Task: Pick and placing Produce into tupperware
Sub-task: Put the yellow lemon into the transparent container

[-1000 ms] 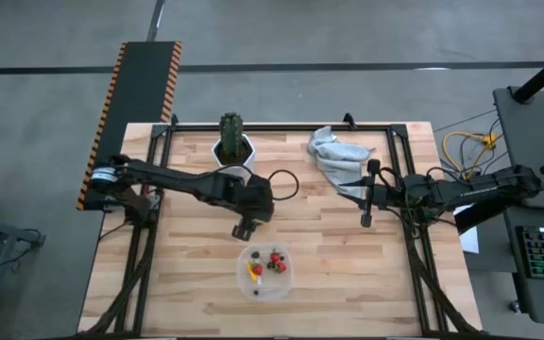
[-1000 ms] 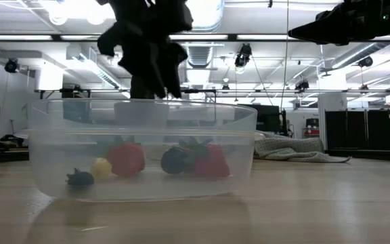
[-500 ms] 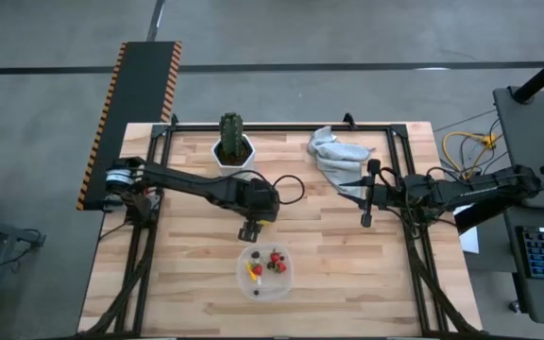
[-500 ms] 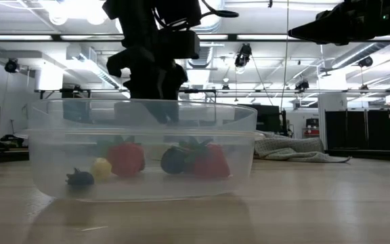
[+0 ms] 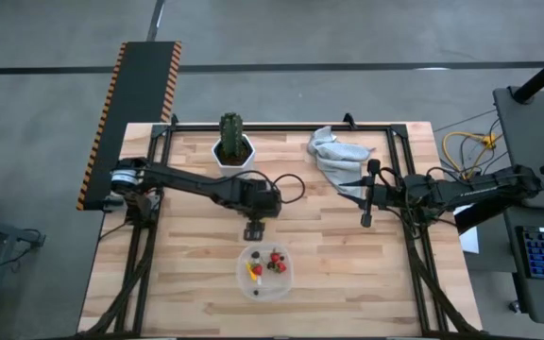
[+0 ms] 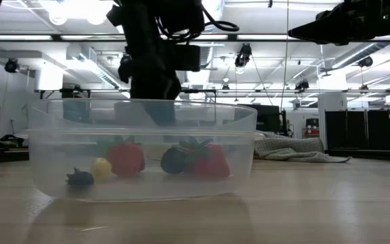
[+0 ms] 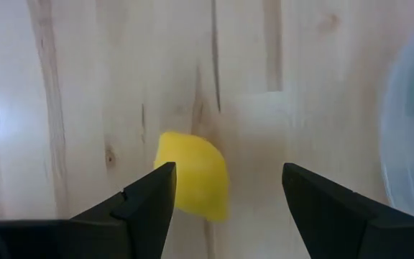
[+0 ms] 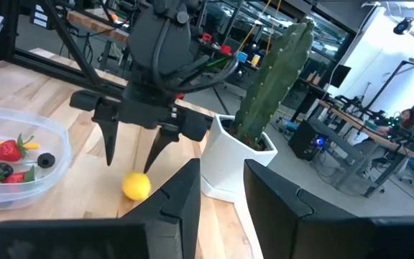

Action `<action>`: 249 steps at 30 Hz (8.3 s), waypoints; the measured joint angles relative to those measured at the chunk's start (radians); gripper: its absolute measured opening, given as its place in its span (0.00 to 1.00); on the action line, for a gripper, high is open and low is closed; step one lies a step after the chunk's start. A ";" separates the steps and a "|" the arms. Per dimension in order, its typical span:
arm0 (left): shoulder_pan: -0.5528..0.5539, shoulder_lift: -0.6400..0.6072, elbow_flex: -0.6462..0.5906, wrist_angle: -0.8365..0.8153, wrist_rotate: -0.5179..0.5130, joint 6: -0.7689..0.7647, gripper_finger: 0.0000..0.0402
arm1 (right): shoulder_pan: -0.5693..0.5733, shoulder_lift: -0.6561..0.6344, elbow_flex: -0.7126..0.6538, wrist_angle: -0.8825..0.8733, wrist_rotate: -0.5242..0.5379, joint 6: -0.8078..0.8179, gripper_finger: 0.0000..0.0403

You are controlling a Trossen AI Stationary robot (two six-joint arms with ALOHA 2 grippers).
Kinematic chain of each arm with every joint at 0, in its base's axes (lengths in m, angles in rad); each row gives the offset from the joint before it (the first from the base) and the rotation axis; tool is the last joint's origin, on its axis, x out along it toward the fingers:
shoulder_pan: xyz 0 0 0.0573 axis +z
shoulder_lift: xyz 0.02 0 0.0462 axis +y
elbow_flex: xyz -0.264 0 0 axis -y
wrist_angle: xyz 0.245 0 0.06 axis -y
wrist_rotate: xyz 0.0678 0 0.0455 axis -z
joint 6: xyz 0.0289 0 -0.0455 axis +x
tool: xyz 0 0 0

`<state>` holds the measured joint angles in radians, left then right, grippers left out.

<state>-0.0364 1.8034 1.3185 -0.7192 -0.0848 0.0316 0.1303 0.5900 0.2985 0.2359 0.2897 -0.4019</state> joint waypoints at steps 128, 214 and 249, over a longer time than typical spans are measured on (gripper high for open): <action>0.069 0.043 -0.090 0.099 0.111 -0.672 0.60 | 0.000 0.000 0.000 0.000 0.000 -0.021 0.25; 0.072 0.042 -0.105 0.109 0.163 -0.443 0.46 | 0.000 0.000 0.000 0.000 0.000 -0.028 0.25; -0.316 -0.048 0.127 -0.032 -0.003 -0.718 0.46 | 0.000 0.000 0.000 0.006 0.000 -0.018 0.25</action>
<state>-0.3521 1.7557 1.4458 -0.7513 -0.0881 -0.6866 0.1306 0.5900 0.2989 0.2424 0.2893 -0.4198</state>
